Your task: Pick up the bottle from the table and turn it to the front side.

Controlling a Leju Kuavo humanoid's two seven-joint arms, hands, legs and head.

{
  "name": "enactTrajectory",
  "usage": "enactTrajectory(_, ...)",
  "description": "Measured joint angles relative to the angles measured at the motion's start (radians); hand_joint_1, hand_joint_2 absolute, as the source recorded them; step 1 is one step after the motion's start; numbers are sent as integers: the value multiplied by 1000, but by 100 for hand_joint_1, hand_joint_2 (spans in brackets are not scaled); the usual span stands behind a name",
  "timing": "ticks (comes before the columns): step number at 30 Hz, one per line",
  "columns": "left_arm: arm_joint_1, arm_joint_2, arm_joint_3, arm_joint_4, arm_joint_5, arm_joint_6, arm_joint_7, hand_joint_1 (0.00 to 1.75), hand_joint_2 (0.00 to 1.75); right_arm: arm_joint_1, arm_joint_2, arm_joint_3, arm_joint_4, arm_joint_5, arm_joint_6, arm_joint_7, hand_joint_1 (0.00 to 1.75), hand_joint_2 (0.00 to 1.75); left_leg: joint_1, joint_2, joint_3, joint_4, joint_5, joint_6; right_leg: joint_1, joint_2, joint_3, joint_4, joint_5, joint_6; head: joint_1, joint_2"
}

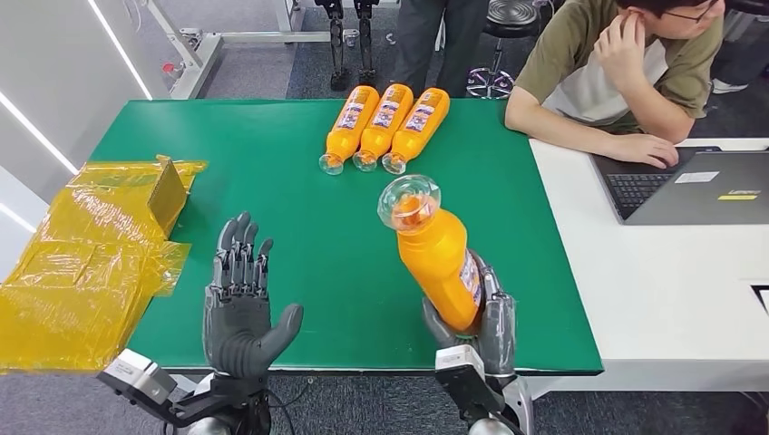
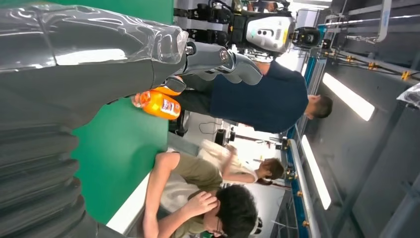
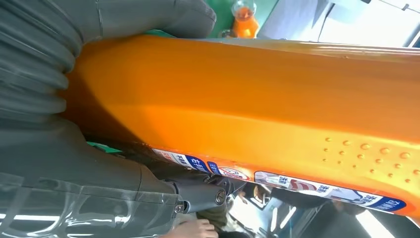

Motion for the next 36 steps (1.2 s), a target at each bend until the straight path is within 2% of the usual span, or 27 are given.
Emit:
enactTrajectory(4,-4,1,-4,9,-27,-32,4,0,175,17,3,7,-23,39,83,55,175,175,0,0,0,0,0,0,0,0,0,0,0,0,0,0)
enactTrajectory(7,-10,1,-5,13,-41,-56,4,0,175,22,2,19,-31,98,196,89,175,175,0,0,0,0,0,0,0,0,0,0,0,0,0,0)
enactTrajectory(10,-19,1,-5,18,-44,-70,7,0,175,22,-2,45,-36,168,305,79,175,175,0,0,0,0,0,0,0,0,0,0,0,0,0,0)
enactTrajectory(13,-27,0,-5,21,-43,-75,10,0,175,18,-5,66,-41,198,357,46,175,175,0,0,0,0,0,0,0,0,0,0,0,0,0,0)
enactTrajectory(22,-32,-4,-5,22,-23,-78,8,0,175,-1,-11,81,-50,225,366,-45,175,175,0,0,0,0,0,0,0,0,0,0,0,0,0,0)
enactTrajectory(25,-33,-8,-4,22,-8,-74,3,0,175,-10,-12,83,-50,239,370,-44,173,175,0,0,0,0,0,0,0,0,0,0,0,0,0,0)
enactTrajectory(29,-33,-9,-3,21,-3,-67,1,0,175,-22,-13,86,-45,257,387,-34,161,175,0,0,0,0,0,0,0,0,0,0,0,0,0,0)
enactTrajectory(35,-32,-8,0,21,2,-62,-2,0,175,-37,-19,102,-32,281,432,-24,162,175,0,0,0,0,0,0,0,0,0,0,0,0,0,0)
enactTrajectory(36,-32,-8,0,21,2,-62,-2,14,175,-39,-20,105,-29,285,435,-24,163,175,0,0,0,0,0,0,0,0,0,0,0,0,0,0)
